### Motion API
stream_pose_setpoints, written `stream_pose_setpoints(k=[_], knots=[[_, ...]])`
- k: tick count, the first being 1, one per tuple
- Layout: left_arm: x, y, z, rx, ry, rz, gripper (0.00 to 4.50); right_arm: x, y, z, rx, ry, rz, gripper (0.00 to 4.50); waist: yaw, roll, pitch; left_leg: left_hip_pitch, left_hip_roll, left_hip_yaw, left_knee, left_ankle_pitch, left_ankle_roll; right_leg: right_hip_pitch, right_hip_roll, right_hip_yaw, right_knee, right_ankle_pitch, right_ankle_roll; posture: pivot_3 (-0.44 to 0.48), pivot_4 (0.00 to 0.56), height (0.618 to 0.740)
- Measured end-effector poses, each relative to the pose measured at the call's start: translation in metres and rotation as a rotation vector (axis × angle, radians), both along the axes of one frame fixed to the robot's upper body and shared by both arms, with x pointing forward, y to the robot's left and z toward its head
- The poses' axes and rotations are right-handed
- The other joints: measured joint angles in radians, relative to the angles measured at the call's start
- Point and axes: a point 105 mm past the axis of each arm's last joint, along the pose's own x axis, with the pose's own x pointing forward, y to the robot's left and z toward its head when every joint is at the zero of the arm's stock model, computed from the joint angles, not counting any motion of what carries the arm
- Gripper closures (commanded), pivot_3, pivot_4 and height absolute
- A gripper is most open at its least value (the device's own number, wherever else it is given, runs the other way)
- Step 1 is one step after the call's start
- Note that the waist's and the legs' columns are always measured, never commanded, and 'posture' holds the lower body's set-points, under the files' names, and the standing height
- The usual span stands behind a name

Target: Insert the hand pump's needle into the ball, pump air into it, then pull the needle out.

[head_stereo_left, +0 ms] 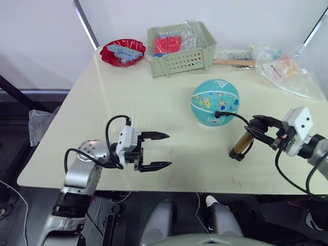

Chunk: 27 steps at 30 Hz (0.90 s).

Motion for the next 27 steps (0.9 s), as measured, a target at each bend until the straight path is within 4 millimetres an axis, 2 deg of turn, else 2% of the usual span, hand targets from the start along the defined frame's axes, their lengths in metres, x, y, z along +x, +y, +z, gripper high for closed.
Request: stream_pose_setpoints(k=[5,9,13,17,20,24,27], knots=[[-0.001,-0.002,0.003,-0.007,-0.015,0.002,0.00,0.008,-0.016,0.008,-0.127,-0.017,-0.046,2.87,-0.003,0.001,0.003,0.000,0.000,0.003,0.000,0.000,0.000,-0.001,0.000,0.001,0.000,0.000,0.000,0.000,0.150,0.737],[0.000,-0.003,0.004,-0.010,-0.019,0.006,0.00,0.021,-0.038,0.021,-0.273,-0.115,-0.119,2.87,-0.005,0.002,0.005,0.000,0.001,0.007,-0.001,0.000,0.000,-0.002,0.001,0.004,0.001,0.000,0.001,0.000,0.150,0.737],[0.001,-0.004,0.007,-0.012,-0.031,0.003,0.00,0.025,-0.039,0.025,-0.361,-0.205,-0.109,2.87,-0.006,0.002,0.005,0.000,0.001,0.009,-0.001,0.000,0.000,-0.003,0.002,0.005,0.001,0.002,0.004,0.000,0.150,0.737],[0.001,-0.004,0.007,-0.013,-0.032,0.002,0.00,0.024,-0.027,0.017,-0.422,-0.234,-0.037,2.87,-0.007,0.002,0.005,0.001,0.001,0.010,-0.001,0.000,0.000,-0.003,0.002,0.007,0.001,0.002,0.005,0.000,0.150,0.737],[0.001,-0.004,0.007,-0.014,-0.033,0.000,0.00,0.017,-0.005,-0.006,-0.490,-0.215,0.114,2.87,-0.007,0.002,0.005,0.001,0.001,0.011,0.000,0.000,0.000,-0.003,0.002,0.007,0.002,0.002,0.005,0.000,0.150,0.737],[0.000,-0.004,0.008,-0.010,-0.041,-0.008,0.00,0.011,0.015,-0.020,-0.636,-0.260,0.286,2.87,-0.008,0.001,0.005,0.002,0.001,0.011,0.001,0.000,0.000,-0.003,0.003,0.008,0.004,0.002,0.005,0.000,0.150,0.737],[-0.001,-0.004,0.008,-0.007,-0.057,-0.016,0.00,0.010,0.026,-0.029,-0.650,-0.265,0.353,2.87,-0.009,-0.001,0.006,0.004,0.002,0.012,0.001,0.000,0.000,-0.004,0.003,0.009,0.009,0.002,0.004,0.000,0.150,0.737]])
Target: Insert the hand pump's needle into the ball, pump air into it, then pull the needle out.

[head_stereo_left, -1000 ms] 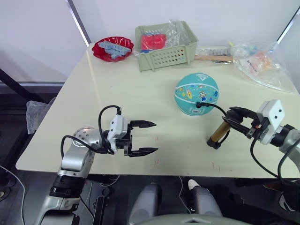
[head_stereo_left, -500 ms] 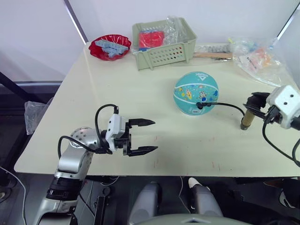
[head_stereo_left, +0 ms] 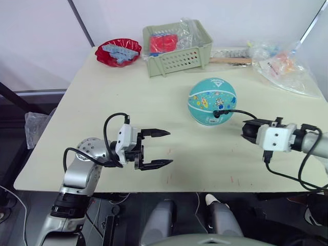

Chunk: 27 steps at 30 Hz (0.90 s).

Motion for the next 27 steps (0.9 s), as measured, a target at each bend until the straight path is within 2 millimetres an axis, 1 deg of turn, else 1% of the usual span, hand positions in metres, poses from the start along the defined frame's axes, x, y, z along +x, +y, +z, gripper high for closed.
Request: stream_pose_setpoints(k=[2,4,7,10,13,14,15,16,17,19,21,25,26,27], knots=[[0.000,0.000,0.000,0.000,0.000,0.000,0.00,-0.002,0.014,-0.006,0.021,0.032,0.052,2.87,-0.003,-0.002,0.000,0.001,0.001,0.000,0.000,0.000,-0.001,0.000,0.001,0.001,0.002,0.000,-0.001,0.000,0.150,0.737],[0.000,0.000,0.000,-0.001,-0.001,0.002,0.00,-0.004,0.036,-0.014,0.067,0.086,0.113,2.87,-0.008,-0.004,0.001,0.003,0.002,-0.001,0.000,0.001,-0.002,0.000,0.003,0.001,0.005,-0.001,-0.002,0.000,0.150,0.737],[0.000,-0.001,0.001,-0.002,-0.005,0.003,0.00,-0.002,0.056,-0.022,0.092,0.138,0.167,2.87,-0.015,-0.005,0.001,0.004,0.002,-0.001,0.000,0.002,-0.003,0.000,0.003,0.001,0.007,-0.002,-0.005,0.000,0.150,0.737],[0.000,-0.002,0.002,-0.002,-0.013,0.001,0.00,0.006,0.066,-0.032,0.105,0.178,0.180,2.87,-0.020,-0.006,0.000,0.007,0.002,0.000,0.000,0.002,-0.003,0.002,0.003,0.002,0.007,-0.002,-0.005,0.000,0.150,0.737],[0.000,-0.003,0.002,-0.002,-0.013,0.001,0.00,0.011,0.072,-0.041,0.113,0.197,0.189,2.87,-0.020,-0.006,0.000,0.009,0.002,0.000,-0.001,0.002,-0.003,0.004,0.003,0.003,0.008,-0.002,-0.005,0.000,0.150,0.737],[0.000,-0.003,0.002,-0.002,-0.013,0.001,0.00,0.012,0.074,-0.045,0.119,0.203,0.193,2.37,-0.020,-0.006,0.000,0.010,0.002,0.000,-0.001,0.002,-0.003,0.004,0.003,0.003,0.008,-0.002,-0.005,0.000,0.150,0.737],[0.000,-0.003,0.002,-0.002,-0.013,0.001,0.00,0.012,0.075,-0.048,0.122,0.210,0.198,1.65,-0.019,-0.006,0.000,0.010,0.002,0.000,-0.001,0.002,-0.003,0.004,0.003,0.003,0.008,-0.002,-0.004,0.000,0.150,0.737],[0.000,-0.003,0.002,-0.002,-0.013,0.001,0.00,0.010,0.076,-0.058,0.124,0.247,0.199,1.26,-0.019,-0.006,0.000,0.010,0.002,0.000,-0.001,0.002,-0.003,0.004,0.003,0.003,0.008,-0.002,-0.004,0.000,0.150,0.737],[0.000,-0.003,0.002,-0.002,-0.013,0.002,0.00,0.010,0.077,-0.060,0.124,0.254,0.199,0.96,-0.019,-0.006,0.001,0.010,0.002,0.001,-0.001,0.002,-0.003,0.004,0.003,0.003,0.008,-0.001,-0.003,0.000,0.150,0.737],[0.000,-0.003,0.003,-0.004,-0.014,0.004,0.00,0.005,0.077,-0.069,0.143,0.283,0.202,0.05,-0.020,-0.005,0.001,0.010,0.001,0.002,-0.001,0.002,-0.003,0.004,0.003,0.004,0.008,-0.001,-0.002,0.000,0.150,0.737],[0.002,-0.004,0.004,-0.010,-0.019,0.014,0.00,0.003,0.076,-0.066,0.173,0.277,0.204,0.05,-0.020,-0.005,0.001,0.010,0.002,0.002,-0.001,0.002,-0.003,0.004,0.003,0.005,0.008,-0.001,-0.002,0.000,0.150,0.737],[0.005,-0.005,0.007,-0.021,-0.028,0.027,0.00,-0.005,0.073,-0.041,0.261,0.222,0.230,0.05,-0.019,-0.005,0.001,0.010,0.002,0.002,-0.001,0.002,-0.003,0.004,0.003,0.005,0.008,-0.001,-0.002,0.000,0.150,0.737],[0.008,-0.006,0.009,-0.034,-0.034,0.037,0.00,-0.009,0.070,-0.027,0.310,0.191,0.236,0.05,-0.017,-0.005,0.002,0.011,0.002,0.002,-0.001,0.002,-0.003,0.004,0.003,0.005,0.008,-0.001,-0.002,0.000,0.150,0.737],[0.010,-0.008,0.011,-0.043,-0.037,0.045,0.00,-0.012,0.069,-0.020,0.346,0.180,0.234,0.05,-0.016,-0.005,0.002,0.011,0.002,0.002,-0.001,0.002,-0.003,0.004,0.003,0.005,0.008,-0.001,-0.002,0.000,0.150,0.737]])
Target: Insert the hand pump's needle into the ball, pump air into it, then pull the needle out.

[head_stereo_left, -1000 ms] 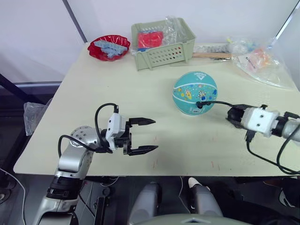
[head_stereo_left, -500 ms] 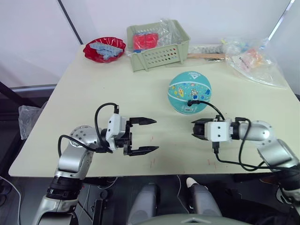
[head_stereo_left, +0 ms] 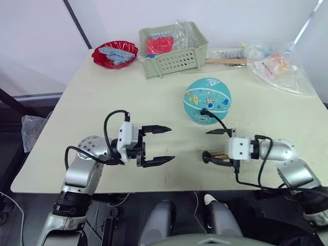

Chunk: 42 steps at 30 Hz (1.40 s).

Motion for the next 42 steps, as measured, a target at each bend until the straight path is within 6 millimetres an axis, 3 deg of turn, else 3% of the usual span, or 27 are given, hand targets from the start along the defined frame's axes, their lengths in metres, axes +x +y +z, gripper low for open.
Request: stream_pose_setpoints(k=[6,14,20,27,37,42], knots=[[0.029,-0.015,0.018,-0.066,-0.032,0.077,0.00,-0.014,-0.022,0.021,0.230,0.002,-0.166,0.05,0.013,0.000,0.000,0.000,0.000,0.000,0.000,0.000,0.000,0.000,0.000,0.001,0.001,0.000,0.000,0.000,0.150,0.737],[0.071,-0.043,0.041,-0.164,-0.017,0.138,0.00,-0.030,-0.048,0.031,0.418,-0.021,-0.348,0.05,0.019,-0.001,0.000,0.001,-0.001,0.002,0.001,0.000,0.000,0.000,0.002,0.004,0.002,0.000,0.001,0.000,0.150,0.737],[0.103,-0.068,0.059,-0.185,-0.013,0.167,0.00,-0.046,-0.052,0.040,0.532,-0.022,-0.400,0.05,0.018,-0.002,0.001,0.001,-0.002,0.004,0.001,0.000,0.000,0.000,0.004,0.005,0.002,0.000,0.001,0.000,0.150,0.737],[0.135,-0.098,0.081,-0.186,-0.013,0.189,0.00,-0.058,-0.053,0.038,0.589,0.006,-0.442,0.05,0.014,-0.004,0.002,0.002,-0.002,0.006,0.001,0.000,0.000,0.000,0.004,0.006,0.002,0.000,0.001,0.000,0.150,0.737],[0.159,-0.127,0.066,-0.086,0.030,0.256,0.00,-0.058,-0.053,0.038,0.598,-0.004,-0.451,0.05,0.018,-0.007,0.004,0.001,-0.002,0.008,0.001,0.000,0.000,0.000,0.005,0.006,0.002,0.000,0.002,0.000,0.150,0.737],[0.165,-0.128,0.049,-0.054,0.075,0.324,0.00,-0.057,-0.054,0.038,0.599,-0.011,-0.469,0.05,0.014,-0.007,0.004,0.001,-0.002,0.007,0.001,0.000,0.001,0.000,0.005,0.007,0.002,0.000,0.002,0.000,0.150,0.737]])
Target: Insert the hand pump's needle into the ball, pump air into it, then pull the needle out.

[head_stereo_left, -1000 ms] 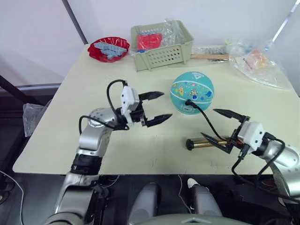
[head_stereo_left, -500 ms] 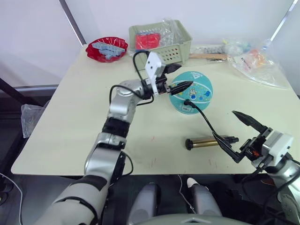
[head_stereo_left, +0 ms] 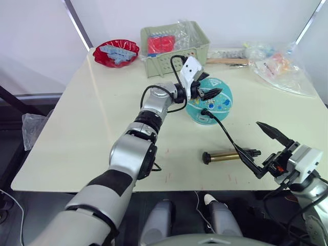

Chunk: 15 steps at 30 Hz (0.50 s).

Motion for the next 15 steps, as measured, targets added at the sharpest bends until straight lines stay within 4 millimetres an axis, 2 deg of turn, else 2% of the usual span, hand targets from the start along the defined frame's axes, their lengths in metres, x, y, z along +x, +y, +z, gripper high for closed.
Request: stream_pose_setpoints(k=[6,10,15], knots=[[0.004,-0.006,-0.003,-0.016,0.014,0.057,0.00,0.017,0.000,-0.006,-0.103,0.035,-0.049,0.05,0.003,0.000,0.000,0.000,0.000,0.000,0.001,0.000,0.000,0.000,0.000,0.001,0.000,0.001,0.002,0.000,0.150,0.737],[0.004,-0.011,-0.006,-0.036,0.038,0.082,0.00,0.031,0.013,-0.013,-0.200,0.080,-0.039,0.05,0.004,0.000,0.000,0.001,0.000,0.000,0.006,0.000,0.000,0.000,0.000,0.001,0.004,0.000,0.004,0.000,0.150,0.737],[0.003,-0.017,-0.010,-0.062,0.062,0.103,0.00,0.057,0.028,-0.008,-0.312,0.083,-0.065,0.05,0.006,-0.001,0.000,0.000,0.000,0.000,0.012,0.000,0.000,0.000,0.000,0.001,0.009,0.000,0.004,0.000,0.150,0.737]])
